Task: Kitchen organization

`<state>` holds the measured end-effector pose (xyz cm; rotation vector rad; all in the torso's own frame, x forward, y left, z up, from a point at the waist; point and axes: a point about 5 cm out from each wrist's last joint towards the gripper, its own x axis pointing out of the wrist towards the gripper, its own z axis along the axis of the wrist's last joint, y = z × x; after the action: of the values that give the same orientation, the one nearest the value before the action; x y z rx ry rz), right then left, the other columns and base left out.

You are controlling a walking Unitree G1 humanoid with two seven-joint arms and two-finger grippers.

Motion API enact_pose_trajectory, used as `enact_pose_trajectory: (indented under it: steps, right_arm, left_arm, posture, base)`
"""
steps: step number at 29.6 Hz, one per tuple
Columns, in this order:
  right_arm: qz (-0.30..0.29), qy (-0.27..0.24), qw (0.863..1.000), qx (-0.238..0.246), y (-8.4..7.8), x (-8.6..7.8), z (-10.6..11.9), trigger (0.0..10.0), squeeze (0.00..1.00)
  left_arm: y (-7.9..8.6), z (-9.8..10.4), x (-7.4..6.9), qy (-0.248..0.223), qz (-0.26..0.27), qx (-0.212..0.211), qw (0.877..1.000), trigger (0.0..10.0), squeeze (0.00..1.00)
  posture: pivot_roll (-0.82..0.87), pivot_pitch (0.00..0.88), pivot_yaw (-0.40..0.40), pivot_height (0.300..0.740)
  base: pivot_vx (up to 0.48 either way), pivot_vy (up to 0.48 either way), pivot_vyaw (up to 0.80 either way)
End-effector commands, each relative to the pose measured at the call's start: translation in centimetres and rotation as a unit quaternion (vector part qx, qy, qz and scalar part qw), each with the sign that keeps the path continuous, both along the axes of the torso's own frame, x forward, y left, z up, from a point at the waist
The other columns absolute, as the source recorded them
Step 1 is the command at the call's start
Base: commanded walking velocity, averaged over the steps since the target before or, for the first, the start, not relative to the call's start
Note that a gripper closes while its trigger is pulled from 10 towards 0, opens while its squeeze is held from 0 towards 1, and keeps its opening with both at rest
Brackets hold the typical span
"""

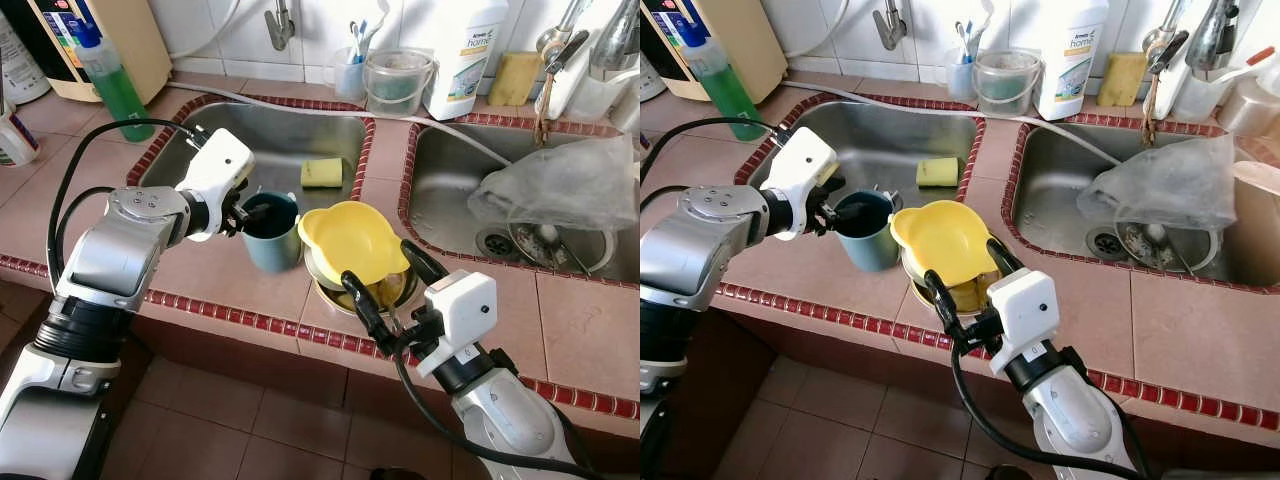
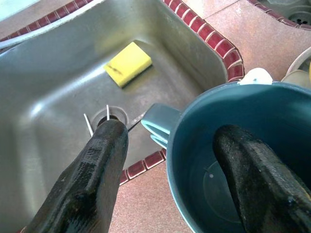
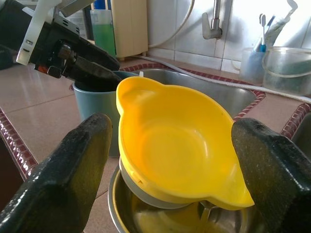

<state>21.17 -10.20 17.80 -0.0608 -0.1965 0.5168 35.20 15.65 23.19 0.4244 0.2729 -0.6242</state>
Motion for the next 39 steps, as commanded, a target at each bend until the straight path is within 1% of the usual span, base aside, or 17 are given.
enact_pose_trajectory:
  steps: [1, 17, 39]
  right_arm:
    - [0.006, -0.011, 1.000, 0.004, 0.28, -0.24, 0.48, 10.0, 0.00]
    - [0.001, -0.014, 1.000, 0.005, 0.17, -0.02, 0.57, 10.0, 0.00]
    - [0.004, -0.017, 1.000, 0.005, 0.27, 0.21, 0.63, 10.0, 0.00]
  left_arm:
    - [0.57, -0.31, -0.09, 0.009, 0.004, 0.008, 1.000, 0.0, 0.00]
    - [0.34, -0.14, -0.39, 0.010, -0.022, 0.018, 1.000, 0.0, 0.00]
    - [0.50, 0.07, -0.26, 0.005, -0.020, 0.017, 1.000, 0.0, 0.00]
  posture:
    - [-0.16, 0.138, 0.095, 0.740]
    - [-0.16, 0.144, 0.095, 0.740]
    - [-0.15, 0.134, 0.089, 0.740]
  base:
    - [0.000, 0.000, 0.00]
    - [0.000, 0.000, 0.00]
    - [0.000, 0.000, 0.00]
